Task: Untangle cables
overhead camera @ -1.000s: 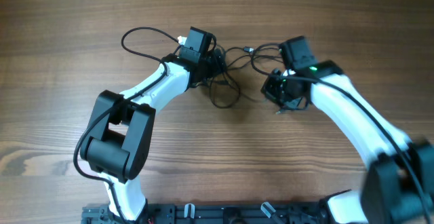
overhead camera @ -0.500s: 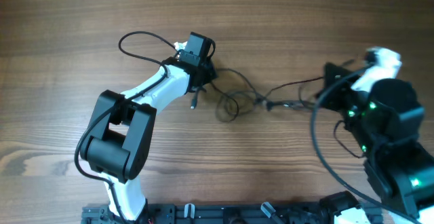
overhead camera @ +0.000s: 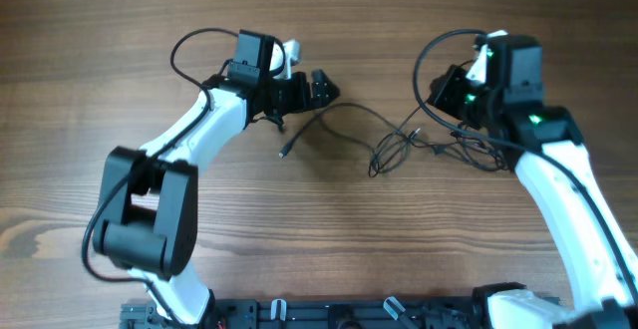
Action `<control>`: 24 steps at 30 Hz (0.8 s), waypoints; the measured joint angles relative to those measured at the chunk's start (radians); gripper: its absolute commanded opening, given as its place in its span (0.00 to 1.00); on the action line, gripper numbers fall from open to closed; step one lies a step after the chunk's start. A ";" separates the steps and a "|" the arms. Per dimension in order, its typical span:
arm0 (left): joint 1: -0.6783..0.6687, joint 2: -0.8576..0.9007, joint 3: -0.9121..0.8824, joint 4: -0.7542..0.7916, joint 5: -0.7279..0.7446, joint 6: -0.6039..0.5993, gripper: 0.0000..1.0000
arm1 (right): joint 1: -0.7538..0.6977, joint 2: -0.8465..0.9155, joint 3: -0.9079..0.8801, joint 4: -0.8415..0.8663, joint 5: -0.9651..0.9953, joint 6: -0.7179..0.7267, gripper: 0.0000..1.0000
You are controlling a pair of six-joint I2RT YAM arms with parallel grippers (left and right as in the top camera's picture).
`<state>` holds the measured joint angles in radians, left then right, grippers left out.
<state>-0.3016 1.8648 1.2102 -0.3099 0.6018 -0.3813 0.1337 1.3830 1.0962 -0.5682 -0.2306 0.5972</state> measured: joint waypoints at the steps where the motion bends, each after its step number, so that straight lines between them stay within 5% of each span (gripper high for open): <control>1: -0.012 -0.012 0.001 0.001 0.017 0.008 1.00 | 0.000 0.019 0.000 -0.001 -0.008 -0.001 0.04; 7: -0.190 -0.025 0.006 -0.001 0.029 0.037 1.00 | -0.043 0.022 0.000 -0.084 -0.031 -0.063 0.04; 17: -0.299 -0.012 0.006 0.000 -0.053 0.085 1.00 | -0.180 -0.024 0.000 -0.256 -0.082 -0.271 0.04; 21: -0.359 0.040 0.006 -0.003 -0.060 0.095 0.69 | -0.180 -0.024 0.000 -0.259 -0.090 -0.289 0.04; 24: -0.414 0.043 0.006 -0.005 -0.148 0.090 0.28 | -0.180 -0.024 0.000 -0.259 -0.109 -0.297 0.04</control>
<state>-0.7151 1.9083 1.2167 -0.3149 0.4534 -0.2916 -0.0467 1.3590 1.0962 -0.8276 -0.3401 0.3004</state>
